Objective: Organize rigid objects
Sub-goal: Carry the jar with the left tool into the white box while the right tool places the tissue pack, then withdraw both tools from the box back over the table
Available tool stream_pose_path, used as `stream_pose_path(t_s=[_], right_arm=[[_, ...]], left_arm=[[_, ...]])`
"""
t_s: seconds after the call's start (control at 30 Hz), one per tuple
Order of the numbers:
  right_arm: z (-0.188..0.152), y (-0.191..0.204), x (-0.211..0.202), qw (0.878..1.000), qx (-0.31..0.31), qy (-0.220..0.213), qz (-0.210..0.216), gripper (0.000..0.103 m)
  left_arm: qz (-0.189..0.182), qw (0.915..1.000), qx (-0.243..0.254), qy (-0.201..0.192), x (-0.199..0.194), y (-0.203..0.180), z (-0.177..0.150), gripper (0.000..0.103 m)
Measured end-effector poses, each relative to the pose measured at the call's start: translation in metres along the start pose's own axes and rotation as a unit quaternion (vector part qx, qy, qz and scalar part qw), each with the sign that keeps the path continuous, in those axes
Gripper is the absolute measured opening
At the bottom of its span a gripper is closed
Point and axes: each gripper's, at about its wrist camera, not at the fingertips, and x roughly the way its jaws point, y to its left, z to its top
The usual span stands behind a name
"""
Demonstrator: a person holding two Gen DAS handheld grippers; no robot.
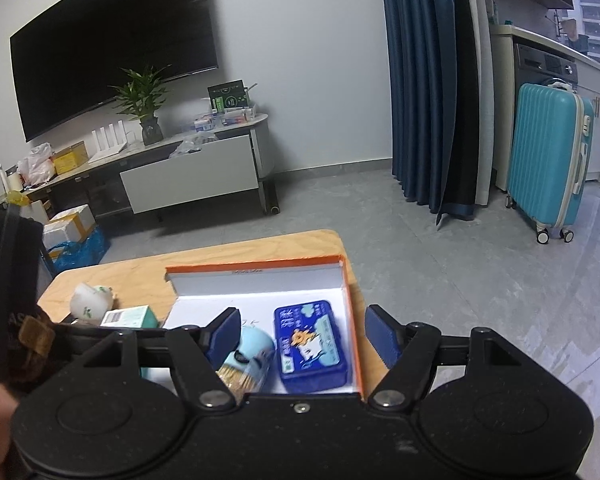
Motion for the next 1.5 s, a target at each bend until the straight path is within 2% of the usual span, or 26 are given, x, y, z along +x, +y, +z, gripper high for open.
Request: stream_pose_path(t_s=[0.17, 0.47, 1.13, 1.5], right_arm=[[-0.01, 0.015, -0.01, 1.0, 0.0, 0.01, 0.014, 0.086], [-0.021, 0.049, -0.022, 0.999, -0.017, 0.027, 0.038, 0.09], [-0.033, 0.131, -0.018, 0.992, -0.071, 0.053, 0.094, 0.091], [-0.037, 0.155, -0.011, 0.988, -0.084, 0.063, 0.109, 0.091]], left_arm=[[0.043, 0.9989, 0.02, 0.002, -0.029, 0.005, -0.008, 0.102], [0.091, 0.9957, 0.015, 0.002, -0.07, 0.03, -0.025, 0.103], [0.127, 0.9913, -0.033, -0.015, -0.115, 0.089, -0.049, 0.103], [0.137, 0.9887, -0.057, -0.019, -0.125, 0.112, -0.053, 0.103]])
